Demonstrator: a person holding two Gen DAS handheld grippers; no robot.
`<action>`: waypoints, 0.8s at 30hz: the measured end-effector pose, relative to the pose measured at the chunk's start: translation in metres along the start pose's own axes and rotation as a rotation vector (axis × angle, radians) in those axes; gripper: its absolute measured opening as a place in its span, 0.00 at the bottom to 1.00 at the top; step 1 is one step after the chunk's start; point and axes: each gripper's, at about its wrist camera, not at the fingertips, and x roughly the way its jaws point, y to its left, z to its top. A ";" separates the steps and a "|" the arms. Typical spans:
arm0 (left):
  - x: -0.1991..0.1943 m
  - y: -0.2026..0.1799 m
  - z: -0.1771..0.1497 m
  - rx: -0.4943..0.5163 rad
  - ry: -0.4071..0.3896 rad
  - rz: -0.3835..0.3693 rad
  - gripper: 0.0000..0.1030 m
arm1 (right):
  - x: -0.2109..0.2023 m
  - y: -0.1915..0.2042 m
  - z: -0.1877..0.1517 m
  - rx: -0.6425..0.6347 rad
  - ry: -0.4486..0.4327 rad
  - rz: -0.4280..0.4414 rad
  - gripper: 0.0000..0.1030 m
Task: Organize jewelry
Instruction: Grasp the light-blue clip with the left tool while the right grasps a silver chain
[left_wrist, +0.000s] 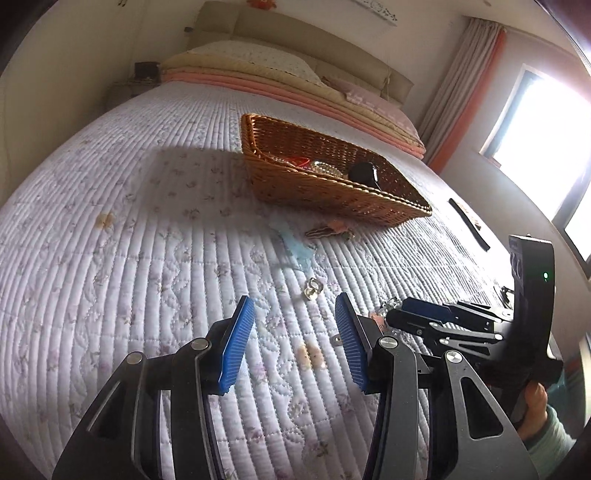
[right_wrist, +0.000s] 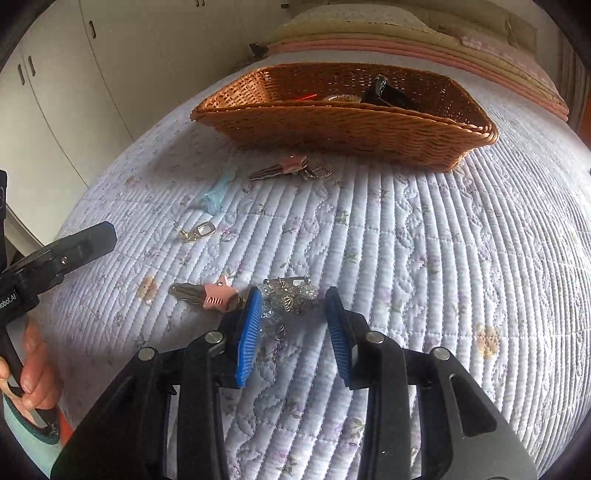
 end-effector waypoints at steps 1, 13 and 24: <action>0.004 0.001 0.004 -0.010 0.005 -0.001 0.43 | 0.002 0.006 0.000 -0.018 -0.003 -0.033 0.32; 0.081 -0.007 0.059 -0.024 0.134 0.021 0.43 | 0.000 0.004 -0.001 -0.037 -0.046 -0.125 0.13; 0.091 -0.004 0.049 0.022 0.138 0.079 0.10 | -0.012 -0.028 -0.003 0.058 -0.089 -0.090 0.03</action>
